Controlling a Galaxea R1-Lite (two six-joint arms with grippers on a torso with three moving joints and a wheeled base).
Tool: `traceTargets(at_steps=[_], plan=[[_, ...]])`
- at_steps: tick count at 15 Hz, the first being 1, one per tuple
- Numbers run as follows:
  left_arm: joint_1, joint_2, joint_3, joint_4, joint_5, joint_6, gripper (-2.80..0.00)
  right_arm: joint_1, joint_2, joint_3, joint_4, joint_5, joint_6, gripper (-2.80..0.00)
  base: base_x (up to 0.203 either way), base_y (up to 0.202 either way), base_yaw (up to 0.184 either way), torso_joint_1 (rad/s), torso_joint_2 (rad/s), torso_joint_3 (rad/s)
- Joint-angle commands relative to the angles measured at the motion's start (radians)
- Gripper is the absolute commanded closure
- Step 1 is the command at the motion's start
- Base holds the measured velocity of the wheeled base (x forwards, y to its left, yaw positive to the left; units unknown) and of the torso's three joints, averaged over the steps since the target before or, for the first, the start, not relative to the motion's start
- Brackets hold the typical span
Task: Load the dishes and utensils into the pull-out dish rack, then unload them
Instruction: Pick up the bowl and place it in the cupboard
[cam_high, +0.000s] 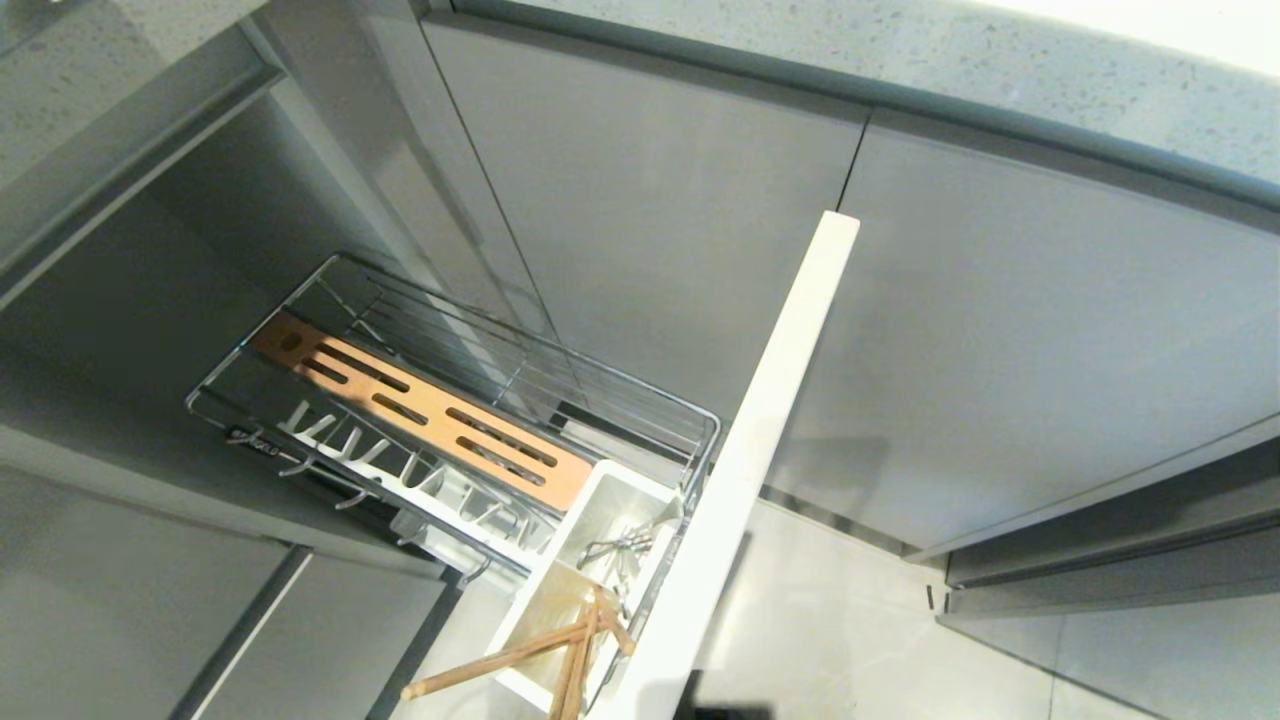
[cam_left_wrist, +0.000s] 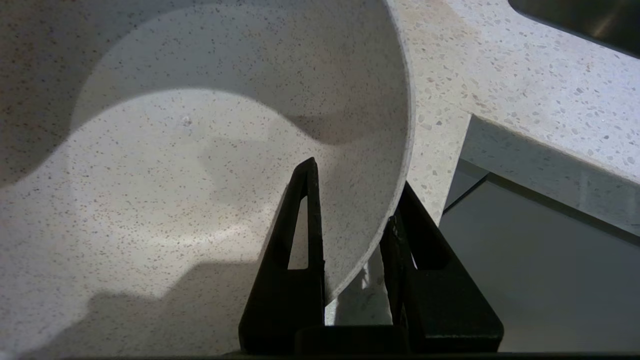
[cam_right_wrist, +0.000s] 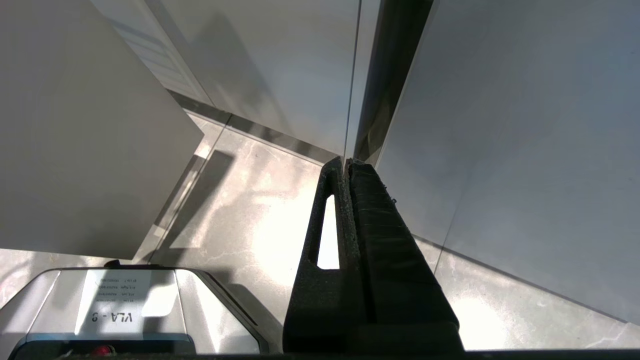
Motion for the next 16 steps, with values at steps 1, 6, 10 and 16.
traceTargets(at_steps=[1,6,10,16], plan=[[-0.002,-0.007,0.000,0.000,0.001,0.001,0.00,0.001,0.001,0.002,0.000,0.000,0.000,0.00,0.000,0.000,0.000,0.000,0.00,0.000],[-0.022,-0.053,0.000,-0.003,0.001,0.012,0.00,0.001,0.001,0.002,0.000,0.000,0.000,0.00,0.000,0.000,0.000,0.000,0.00,0.000],[-0.100,-0.126,0.001,0.001,0.007,0.034,0.00,0.001,0.001,0.002,0.000,0.000,0.000,0.00,0.000,0.000,0.000,0.000,0.00,0.000],[-0.289,-0.222,0.022,-0.005,0.033,0.071,0.00,0.001,0.001,0.002,0.000,0.000,0.000,0.00,0.000,0.000,0.000,0.000,0.00,0.000]])
